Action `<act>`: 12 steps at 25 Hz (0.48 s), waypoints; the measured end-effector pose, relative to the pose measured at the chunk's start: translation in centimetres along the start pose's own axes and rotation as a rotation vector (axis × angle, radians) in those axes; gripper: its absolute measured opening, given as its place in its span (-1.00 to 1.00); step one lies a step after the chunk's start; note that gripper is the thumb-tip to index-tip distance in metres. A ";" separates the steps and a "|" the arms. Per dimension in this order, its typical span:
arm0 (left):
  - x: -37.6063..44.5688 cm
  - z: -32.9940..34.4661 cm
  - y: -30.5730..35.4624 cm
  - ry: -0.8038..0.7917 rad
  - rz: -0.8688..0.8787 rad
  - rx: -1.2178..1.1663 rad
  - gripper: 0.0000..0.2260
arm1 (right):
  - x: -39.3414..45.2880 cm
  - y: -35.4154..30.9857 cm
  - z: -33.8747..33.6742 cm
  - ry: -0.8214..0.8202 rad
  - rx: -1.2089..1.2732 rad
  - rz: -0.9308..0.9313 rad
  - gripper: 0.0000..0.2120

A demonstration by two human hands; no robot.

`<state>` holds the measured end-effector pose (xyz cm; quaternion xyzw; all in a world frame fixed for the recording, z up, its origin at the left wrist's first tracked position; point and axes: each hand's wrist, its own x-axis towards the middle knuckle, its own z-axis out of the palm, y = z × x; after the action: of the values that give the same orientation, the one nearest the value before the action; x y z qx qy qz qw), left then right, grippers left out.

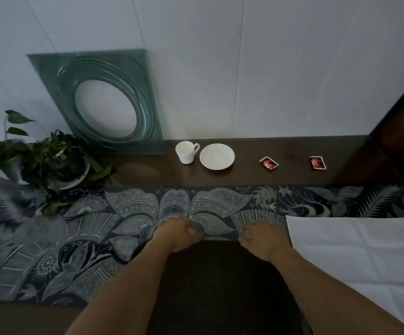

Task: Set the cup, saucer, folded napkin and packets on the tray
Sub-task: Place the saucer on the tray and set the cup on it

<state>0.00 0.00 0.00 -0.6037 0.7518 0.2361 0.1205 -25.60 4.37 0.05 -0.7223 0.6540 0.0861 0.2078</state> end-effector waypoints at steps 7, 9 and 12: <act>8.7 -1.5 -1.7 -0.078 -0.018 -0.005 -0.48 | 8.4 1.8 -1.0 0.036 -0.009 -0.003 -0.63; 11.8 -2.4 -2.4 -0.050 -0.012 0.021 -0.53 | 11.4 2.5 -2.1 0.029 0.042 0.039 -0.59; 17.0 -4.0 -2.8 0.003 0.000 0.023 -0.59 | 16.5 3.7 -3.9 0.048 0.097 0.080 -0.45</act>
<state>-0.99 -16.89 -5.09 -0.6025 0.7548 0.2266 0.1261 -27.69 -12.41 -3.68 -0.6865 0.6906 0.0452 0.2229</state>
